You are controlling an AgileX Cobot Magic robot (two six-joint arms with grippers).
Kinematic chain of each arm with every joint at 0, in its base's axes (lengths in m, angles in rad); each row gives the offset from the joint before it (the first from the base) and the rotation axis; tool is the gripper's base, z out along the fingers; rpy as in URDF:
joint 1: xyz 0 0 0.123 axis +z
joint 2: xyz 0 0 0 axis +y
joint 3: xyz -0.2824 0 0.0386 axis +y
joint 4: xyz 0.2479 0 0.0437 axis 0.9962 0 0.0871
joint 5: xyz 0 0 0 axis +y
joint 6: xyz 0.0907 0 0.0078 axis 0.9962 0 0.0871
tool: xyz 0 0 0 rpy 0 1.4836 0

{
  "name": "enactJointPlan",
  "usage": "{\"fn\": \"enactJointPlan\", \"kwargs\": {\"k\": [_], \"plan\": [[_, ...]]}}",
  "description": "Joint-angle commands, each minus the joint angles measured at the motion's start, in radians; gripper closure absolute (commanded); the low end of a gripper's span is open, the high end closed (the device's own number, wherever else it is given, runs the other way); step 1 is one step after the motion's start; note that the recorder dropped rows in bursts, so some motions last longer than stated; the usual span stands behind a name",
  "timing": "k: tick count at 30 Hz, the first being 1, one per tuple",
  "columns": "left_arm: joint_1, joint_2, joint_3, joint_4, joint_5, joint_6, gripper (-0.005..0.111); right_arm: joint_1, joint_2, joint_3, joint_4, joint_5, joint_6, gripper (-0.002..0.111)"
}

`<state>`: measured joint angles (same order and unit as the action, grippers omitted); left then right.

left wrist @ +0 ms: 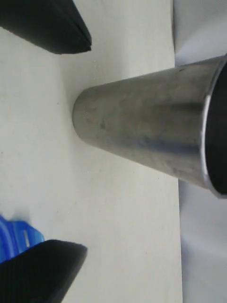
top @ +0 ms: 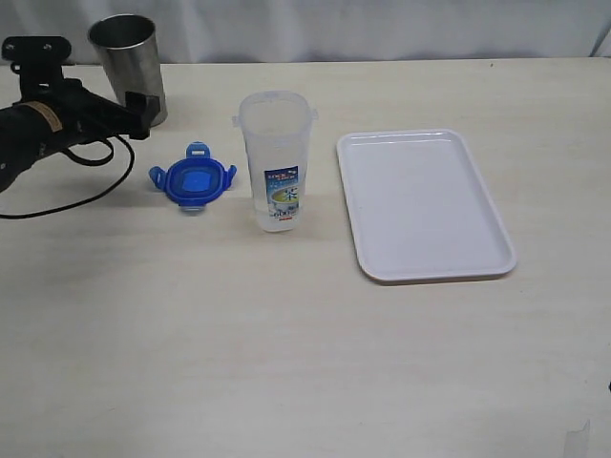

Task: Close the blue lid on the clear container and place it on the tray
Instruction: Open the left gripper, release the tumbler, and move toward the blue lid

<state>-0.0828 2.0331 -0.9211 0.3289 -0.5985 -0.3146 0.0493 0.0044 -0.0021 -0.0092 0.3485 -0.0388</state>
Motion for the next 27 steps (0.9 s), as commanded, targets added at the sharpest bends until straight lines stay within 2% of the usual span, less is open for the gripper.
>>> {"fn": "enactJointPlan", "kwargs": {"k": [1, 10, 17, 22, 24, 25, 27], "plan": [[0.001, -0.08, 0.099, -0.009, -0.048, -0.017, 0.002, -0.004, -0.004, 0.002, -0.003, -0.003, 0.0, 0.104], [0.001, -0.218, 0.171, 0.003, 0.035, -0.054, 0.002, -0.004, -0.004, 0.002, -0.003, -0.003, 0.0, 0.104], [0.001, -0.301, 0.169, -0.002, 0.014, -0.054, 0.002, -0.004, -0.004, 0.002, -0.003, -0.003, 0.0, 0.104], [0.001, -0.345, 0.169, -0.102, 0.02, -0.022, 0.002, -0.004, -0.004, 0.002, -0.003, -0.003, 0.0, 0.104], [0.001, -0.366, 0.169, -0.162, 0.025, 0.034, 0.009, -0.004, -0.004, 0.002, -0.003, -0.003, 0.0, 0.104], [0.001, -0.378, 0.169, -0.195, 0.03, 0.075, 0.017, -0.004, -0.004, 0.002, -0.003, -0.003, 0.0, 0.104], [0.001, -0.4, 0.169, -0.243, 0.032, 0.182, 0.039, -0.004, -0.004, 0.002, -0.003, -0.003, 0.0, 0.104]]}}
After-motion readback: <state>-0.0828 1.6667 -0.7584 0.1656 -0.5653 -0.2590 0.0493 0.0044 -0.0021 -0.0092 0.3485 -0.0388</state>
